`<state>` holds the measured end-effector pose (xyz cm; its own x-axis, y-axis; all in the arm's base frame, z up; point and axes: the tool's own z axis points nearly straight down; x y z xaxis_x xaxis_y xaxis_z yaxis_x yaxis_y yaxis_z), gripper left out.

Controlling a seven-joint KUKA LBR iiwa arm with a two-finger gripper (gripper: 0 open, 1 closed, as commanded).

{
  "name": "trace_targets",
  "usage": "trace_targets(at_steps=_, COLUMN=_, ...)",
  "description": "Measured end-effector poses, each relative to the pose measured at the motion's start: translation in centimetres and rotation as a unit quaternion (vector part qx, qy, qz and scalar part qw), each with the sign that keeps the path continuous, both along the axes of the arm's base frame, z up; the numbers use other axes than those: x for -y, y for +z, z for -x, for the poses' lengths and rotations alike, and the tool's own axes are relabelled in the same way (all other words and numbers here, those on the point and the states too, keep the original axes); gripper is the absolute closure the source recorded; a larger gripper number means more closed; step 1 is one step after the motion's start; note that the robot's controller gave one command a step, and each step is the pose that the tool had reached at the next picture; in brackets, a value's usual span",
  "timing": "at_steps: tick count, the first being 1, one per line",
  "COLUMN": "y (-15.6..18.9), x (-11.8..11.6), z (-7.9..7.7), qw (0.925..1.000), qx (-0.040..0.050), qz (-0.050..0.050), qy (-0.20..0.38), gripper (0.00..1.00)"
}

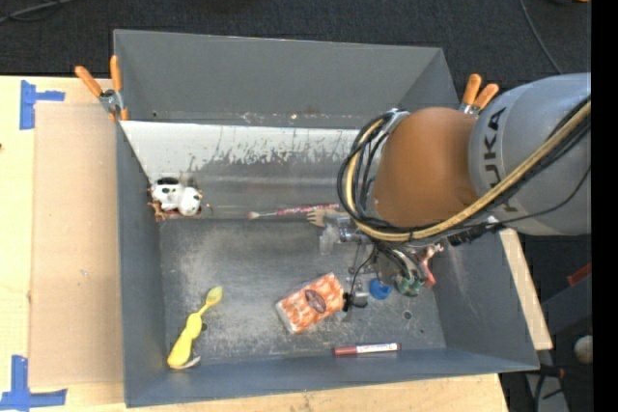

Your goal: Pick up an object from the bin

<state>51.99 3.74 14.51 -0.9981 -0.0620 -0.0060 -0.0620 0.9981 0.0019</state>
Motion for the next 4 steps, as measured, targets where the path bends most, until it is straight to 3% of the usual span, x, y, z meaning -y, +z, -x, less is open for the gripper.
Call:
trace_targets(at_steps=1, y=0.0, x=0.0, z=0.0, qw=1.0, qx=0.0, qz=0.0, qy=0.0, gripper=0.0)
trace_targets(at_steps=2, y=-2.5, x=0.6, z=1.0, qw=0.9993, qx=0.0033, qz=0.0, qy=0.038, gripper=0.0)
trace_targets(at_steps=3, y=-7.1, x=0.5, z=1.4, qw=0.9945, qx=-0.002, qz=0.0, qy=0.105, gripper=0.0)
trace_targets(at_steps=4, y=-7.6, x=-0.1, z=2.1, qw=0.9953, qx=-0.0028, qz=0.001, qy=0.096, gripper=1.0)
